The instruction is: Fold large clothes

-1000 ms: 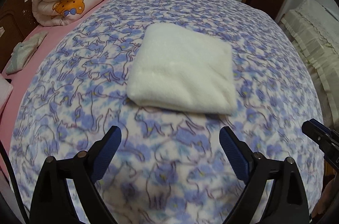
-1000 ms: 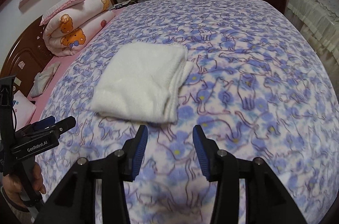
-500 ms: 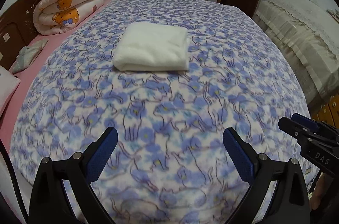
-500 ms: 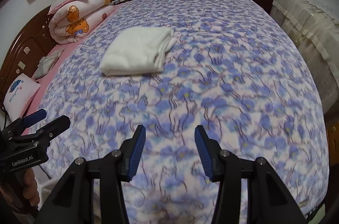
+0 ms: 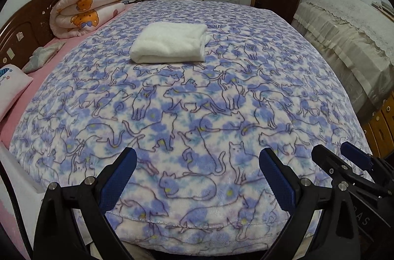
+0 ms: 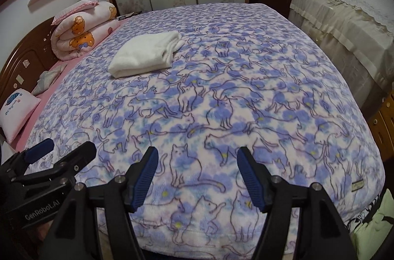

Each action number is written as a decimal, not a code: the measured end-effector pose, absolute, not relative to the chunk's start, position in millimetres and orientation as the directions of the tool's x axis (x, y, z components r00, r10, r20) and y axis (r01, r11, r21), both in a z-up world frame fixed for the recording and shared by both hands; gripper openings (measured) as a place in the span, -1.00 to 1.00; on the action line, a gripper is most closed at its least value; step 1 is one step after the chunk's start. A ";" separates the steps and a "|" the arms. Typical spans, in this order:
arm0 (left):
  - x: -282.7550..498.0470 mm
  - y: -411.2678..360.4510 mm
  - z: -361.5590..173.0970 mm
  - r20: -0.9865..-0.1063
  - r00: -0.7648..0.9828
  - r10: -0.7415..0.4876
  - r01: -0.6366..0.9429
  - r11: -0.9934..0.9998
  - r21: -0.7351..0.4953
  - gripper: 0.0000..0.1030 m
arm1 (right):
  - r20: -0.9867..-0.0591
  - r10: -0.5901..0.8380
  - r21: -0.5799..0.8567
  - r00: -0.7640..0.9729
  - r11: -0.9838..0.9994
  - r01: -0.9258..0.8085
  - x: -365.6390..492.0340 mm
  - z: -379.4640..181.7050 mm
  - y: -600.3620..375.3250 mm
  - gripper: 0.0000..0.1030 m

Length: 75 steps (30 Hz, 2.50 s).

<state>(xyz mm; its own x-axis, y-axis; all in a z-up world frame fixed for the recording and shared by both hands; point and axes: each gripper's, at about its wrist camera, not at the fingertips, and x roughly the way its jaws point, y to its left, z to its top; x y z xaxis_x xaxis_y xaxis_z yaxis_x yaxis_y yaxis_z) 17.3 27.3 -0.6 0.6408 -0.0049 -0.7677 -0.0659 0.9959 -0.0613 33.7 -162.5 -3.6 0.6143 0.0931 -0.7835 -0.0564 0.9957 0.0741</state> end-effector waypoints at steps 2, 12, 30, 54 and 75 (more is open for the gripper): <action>13.0 24.3 -3.3 -0.772 0.636 -0.018 -0.062 0.995 -0.074 0.92 | -0.775 0.082 0.066 0.627 0.997 -0.049 28.1 -2.8 -164.4 0.30; 5.5 15.6 -15.4 -0.796 0.605 -0.016 -0.061 0.996 -0.066 0.92 | -0.788 0.071 0.082 0.612 0.997 -0.010 16.9 -16.2 -174.1 0.30; 5.1 12.6 -16.1 -0.797 0.603 -0.011 -0.062 0.996 -0.061 0.92 | -0.783 0.039 0.053 0.621 0.999 0.006 12.5 -14.8 -174.8 0.30; 4.6 10.8 -16.3 -0.798 0.603 -0.010 -0.062 0.996 -0.059 0.92 | -0.783 0.041 0.055 0.620 0.998 0.004 12.5 -14.9 -176.8 0.30; 1.4 10.5 -20.9 -0.804 0.594 -0.018 -0.053 0.997 -0.061 0.92 | -0.783 0.042 0.057 0.621 0.998 0.005 12.7 -15.9 -177.7 0.30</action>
<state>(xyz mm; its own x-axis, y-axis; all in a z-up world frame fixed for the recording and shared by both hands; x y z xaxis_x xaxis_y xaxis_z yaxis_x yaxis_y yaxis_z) 1.4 10.5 -20.9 0.5945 -0.0177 -0.8039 -0.0526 0.9968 -0.0608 12.7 -177.7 -15.9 0.6208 0.0416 -0.7829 0.0052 0.9983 0.0572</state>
